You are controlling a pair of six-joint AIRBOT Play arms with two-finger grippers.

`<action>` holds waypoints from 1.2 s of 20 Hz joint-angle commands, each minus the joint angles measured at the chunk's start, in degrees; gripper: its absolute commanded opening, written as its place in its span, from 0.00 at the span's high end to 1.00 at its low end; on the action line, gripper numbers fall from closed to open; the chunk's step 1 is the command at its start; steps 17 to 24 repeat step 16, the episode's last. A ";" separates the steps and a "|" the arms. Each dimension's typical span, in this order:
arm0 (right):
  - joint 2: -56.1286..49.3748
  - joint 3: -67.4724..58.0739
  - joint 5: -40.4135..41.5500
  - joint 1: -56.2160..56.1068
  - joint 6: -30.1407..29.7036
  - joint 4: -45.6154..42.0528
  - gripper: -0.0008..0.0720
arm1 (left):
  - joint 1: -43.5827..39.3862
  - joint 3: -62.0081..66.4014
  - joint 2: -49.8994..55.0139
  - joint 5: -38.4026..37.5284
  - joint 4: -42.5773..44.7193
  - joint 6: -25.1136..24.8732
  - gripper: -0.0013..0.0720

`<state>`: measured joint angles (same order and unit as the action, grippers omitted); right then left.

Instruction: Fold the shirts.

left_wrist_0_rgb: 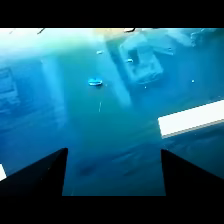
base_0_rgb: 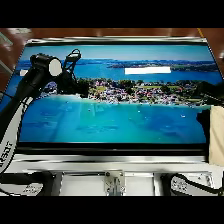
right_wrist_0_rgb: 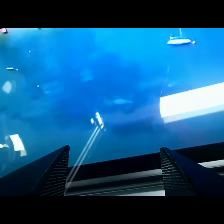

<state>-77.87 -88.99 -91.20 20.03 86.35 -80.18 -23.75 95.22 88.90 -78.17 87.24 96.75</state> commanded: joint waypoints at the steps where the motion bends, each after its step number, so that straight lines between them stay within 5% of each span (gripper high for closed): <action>1: -0.26 1.03 1.05 -3.13 0.87 -0.48 0.03 | -0.15 0.02 0.37 -0.11 0.44 0.17 0.01; 24: -0.26 1.03 1.05 -3.34 0.87 0.31 0.03 | -0.15 0.02 1.27 0.11 0.46 0.20 0.01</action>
